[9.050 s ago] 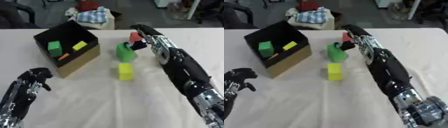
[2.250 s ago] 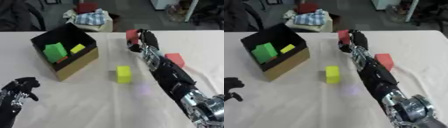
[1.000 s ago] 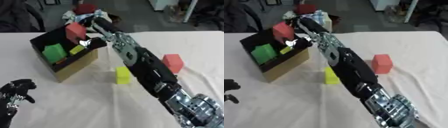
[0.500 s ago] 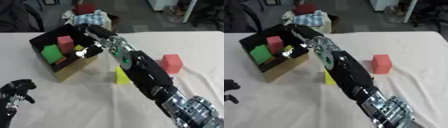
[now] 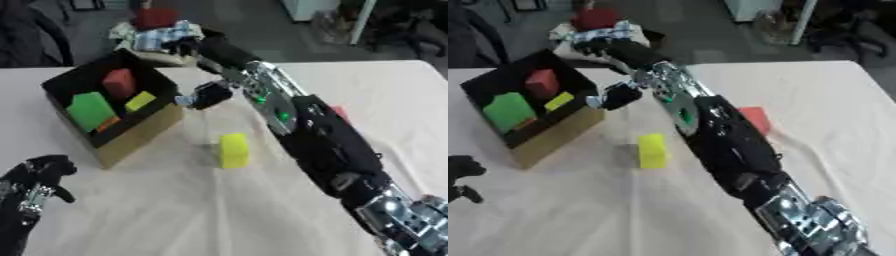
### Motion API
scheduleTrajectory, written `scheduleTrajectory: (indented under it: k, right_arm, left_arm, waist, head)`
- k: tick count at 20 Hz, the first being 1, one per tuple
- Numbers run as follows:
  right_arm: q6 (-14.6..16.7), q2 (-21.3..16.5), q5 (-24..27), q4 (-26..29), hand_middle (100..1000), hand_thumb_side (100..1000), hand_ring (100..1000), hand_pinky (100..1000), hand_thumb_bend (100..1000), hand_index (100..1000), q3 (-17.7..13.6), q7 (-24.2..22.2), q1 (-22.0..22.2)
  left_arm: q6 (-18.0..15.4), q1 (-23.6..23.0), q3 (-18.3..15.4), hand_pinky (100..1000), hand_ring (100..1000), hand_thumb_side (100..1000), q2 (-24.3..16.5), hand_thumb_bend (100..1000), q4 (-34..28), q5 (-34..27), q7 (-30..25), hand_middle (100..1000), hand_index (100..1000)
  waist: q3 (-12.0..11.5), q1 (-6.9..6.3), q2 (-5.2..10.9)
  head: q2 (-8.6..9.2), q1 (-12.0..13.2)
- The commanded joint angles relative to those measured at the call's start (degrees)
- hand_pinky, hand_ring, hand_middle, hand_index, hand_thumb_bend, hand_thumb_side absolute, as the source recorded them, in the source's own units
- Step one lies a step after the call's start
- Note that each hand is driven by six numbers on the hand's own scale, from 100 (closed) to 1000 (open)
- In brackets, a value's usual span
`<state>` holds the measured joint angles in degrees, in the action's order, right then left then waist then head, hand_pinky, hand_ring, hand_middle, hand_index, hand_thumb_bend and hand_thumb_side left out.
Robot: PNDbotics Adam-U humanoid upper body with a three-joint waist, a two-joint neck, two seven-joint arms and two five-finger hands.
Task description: Pick up objects on the table and place them in the box.
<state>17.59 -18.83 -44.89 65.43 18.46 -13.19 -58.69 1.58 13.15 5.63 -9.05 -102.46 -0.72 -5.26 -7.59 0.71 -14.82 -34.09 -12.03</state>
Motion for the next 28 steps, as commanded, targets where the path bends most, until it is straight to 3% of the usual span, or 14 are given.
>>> scheduleTrajectory:
  k: [1,6,11,16,20,24,26,28]
  right_arm:
    - [2.13,-5.94,3.40,6.08,827,513,830,800,298,964,1.91,-2.00,1.75]
    - [1.53,-12.49,8.09,12.86,836,528,839,808,304,970,5.05,-6.23,8.32]
    - [0.05,-14.79,13.33,14.99,872,534,863,826,323,977,8.89,-11.46,10.51]
    - [-2.11,-13.22,13.48,12.05,891,528,875,830,338,977,10.46,-16.72,9.56]
    - [-2.34,-10.44,9.60,7.69,895,522,880,830,346,976,8.27,-20.65,9.14]
    - [-1.64,-8.63,5.52,3.79,889,505,879,827,345,963,6.57,-21.08,8.92]
    - [-1.01,-8.12,3.67,2.73,800,446,840,798,294,897,5.90,-20.03,8.88]
    - [-0.74,-7.83,2.44,2.78,618,342,763,759,183,750,5.00,-18.12,8.80]
  left_arm:
    - [-0.08,0.21,-0.82,432,705,613,-1.17,428,-1.05,0.19,0.70,612,708]
    - [-0.08,0.05,-1.08,433,706,615,-1.32,427,-1.05,0.26,1.03,612,708]
    - [-0.08,0.00,-1.03,433,706,615,-1.32,426,-1.03,0.35,1.00,613,709]
    - [-0.09,0.04,-0.92,433,707,615,-1.23,426,-1.02,0.34,0.89,613,709]
    - [-0.07,0.07,-0.90,433,708,616,-1.14,425,-1.02,0.29,0.83,613,709]
    - [-0.07,0.11,-0.88,433,708,616,-1.09,425,-1.02,0.28,0.80,613,710]
    - [-0.07,0.12,-0.89,433,708,616,-1.07,425,-1.02,0.27,0.79,613,710]
    - [-0.06,0.14,-0.90,433,708,616,-1.06,425,-1.03,0.25,0.82,614,709]
  waist:
    - [0.62,0.65,1.00]
    - [1.56,0.63,0.93]
    - [2.01,0.57,0.96]
    - [1.72,0.45,1.00]
    - [1.63,0.32,0.98]
    - [1.58,0.26,0.95]
    - [1.58,0.21,0.94]
    - [1.62,0.15,0.93]
  head:
    - [0.42,0.93]
    - [0.37,1.32]
    - [0.20,1.30]
    - [0.25,1.05]
    - [0.32,1.08]
    - [0.37,1.03]
    - [0.40,1.02]
    - [0.39,1.04]
